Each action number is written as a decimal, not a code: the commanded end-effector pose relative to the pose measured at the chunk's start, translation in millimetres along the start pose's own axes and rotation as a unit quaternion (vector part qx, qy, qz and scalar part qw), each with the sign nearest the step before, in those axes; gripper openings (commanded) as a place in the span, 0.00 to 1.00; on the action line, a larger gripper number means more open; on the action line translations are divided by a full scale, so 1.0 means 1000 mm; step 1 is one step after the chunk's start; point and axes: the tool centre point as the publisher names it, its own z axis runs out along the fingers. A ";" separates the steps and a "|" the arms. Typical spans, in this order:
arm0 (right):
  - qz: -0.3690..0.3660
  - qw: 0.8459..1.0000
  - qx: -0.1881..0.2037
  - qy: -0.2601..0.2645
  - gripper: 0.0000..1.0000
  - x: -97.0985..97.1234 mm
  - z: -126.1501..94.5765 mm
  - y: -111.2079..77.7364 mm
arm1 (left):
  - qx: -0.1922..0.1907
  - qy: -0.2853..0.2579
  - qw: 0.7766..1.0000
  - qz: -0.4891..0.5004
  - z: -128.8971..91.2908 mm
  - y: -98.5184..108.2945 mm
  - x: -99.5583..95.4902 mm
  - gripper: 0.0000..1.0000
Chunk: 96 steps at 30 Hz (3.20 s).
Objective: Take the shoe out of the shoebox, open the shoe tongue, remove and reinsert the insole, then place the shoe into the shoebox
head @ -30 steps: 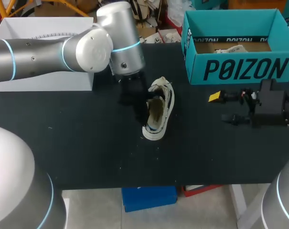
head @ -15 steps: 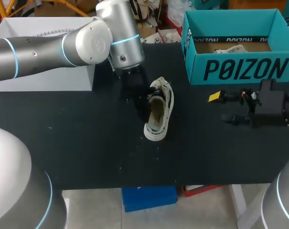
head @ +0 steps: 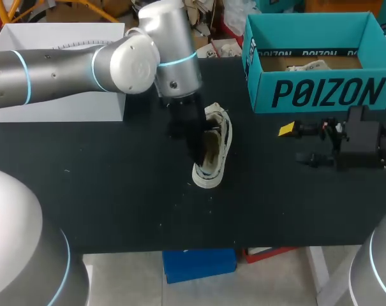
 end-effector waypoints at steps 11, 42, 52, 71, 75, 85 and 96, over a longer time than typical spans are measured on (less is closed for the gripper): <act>0.000 1.000 0.000 0.000 1.00 0.000 0.000 0.000 | -0.031 0.063 0.998 0.002 0.025 0.011 0.003 0.00; 0.000 1.000 0.000 0.000 1.00 0.000 0.000 0.000 | -0.032 -0.103 0.993 -0.042 -0.039 -0.026 0.005 0.00; 0.000 1.000 0.000 0.000 1.00 0.000 0.000 0.000 | -0.125 -0.206 0.962 -0.126 -0.099 -0.045 0.041 0.00; 0.000 1.000 0.000 0.000 1.00 0.000 0.000 0.000 | -0.093 -0.280 0.921 -0.253 -0.121 -0.060 0.080 1.00; 0.000 1.000 0.000 0.000 1.00 0.000 0.000 0.000 | -0.093 -0.280 0.921 -0.253 -0.121 -0.060 0.080 1.00; 0.000 1.000 0.000 0.000 1.00 0.000 0.000 0.000 | -0.026 -0.324 0.861 -0.391 -0.116 -0.061 0.086 1.00; 0.000 1.000 0.000 0.000 1.00 0.000 0.000 0.000 | -0.041 -0.387 0.745 -0.542 -0.138 -0.072 0.114 1.00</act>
